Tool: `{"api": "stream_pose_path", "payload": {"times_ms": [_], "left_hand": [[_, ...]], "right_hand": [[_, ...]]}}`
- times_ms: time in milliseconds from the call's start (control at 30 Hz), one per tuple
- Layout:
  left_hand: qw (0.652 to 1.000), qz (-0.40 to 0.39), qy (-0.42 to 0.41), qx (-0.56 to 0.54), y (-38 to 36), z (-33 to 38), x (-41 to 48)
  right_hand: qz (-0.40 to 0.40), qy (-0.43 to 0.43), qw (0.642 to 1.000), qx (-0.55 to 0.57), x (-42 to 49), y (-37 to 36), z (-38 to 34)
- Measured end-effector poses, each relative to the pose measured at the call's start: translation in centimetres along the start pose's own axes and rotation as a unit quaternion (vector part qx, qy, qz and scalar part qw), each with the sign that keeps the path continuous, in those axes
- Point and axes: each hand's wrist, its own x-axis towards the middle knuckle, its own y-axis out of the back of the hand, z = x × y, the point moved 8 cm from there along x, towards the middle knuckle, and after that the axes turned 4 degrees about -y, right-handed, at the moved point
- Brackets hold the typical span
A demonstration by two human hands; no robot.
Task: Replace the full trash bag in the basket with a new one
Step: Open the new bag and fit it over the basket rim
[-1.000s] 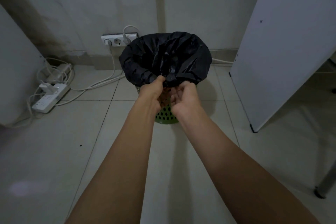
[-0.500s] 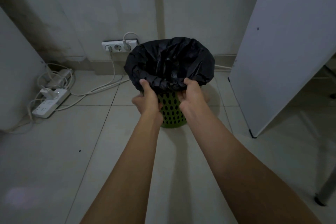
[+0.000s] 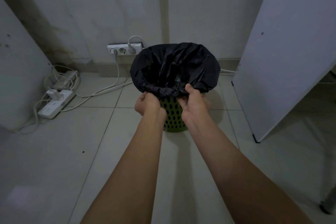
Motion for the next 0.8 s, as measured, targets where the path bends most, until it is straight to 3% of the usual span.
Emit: {"api": "stream_pose_path", "payload": {"times_ms": [200, 467, 600, 800], "left_hand": [[0.996, -0.02, -0.041, 0.078, -1.6, 2.1, -1.0], [1.0, -0.007, -0.001, 0.003, -0.8, 3.1, -0.5], [0.997, -0.07, 0.009, -0.027, -1.5, 2.9, 0.7], [0.989, -0.143, 0.043, -0.013, -2.1, 2.3, 1.3]], "right_hand": [[-0.01, 0.001, 1.0, 0.013, -1.2, -0.3, 1.0], [0.042, -0.03, 0.998, -0.027, -2.8, 0.3, 2.3], [0.023, -0.065, 0.997, 0.02, -2.5, -0.8, 2.2], [0.027, -0.093, 0.995, -0.009, -1.9, -1.3, 3.1]]}}
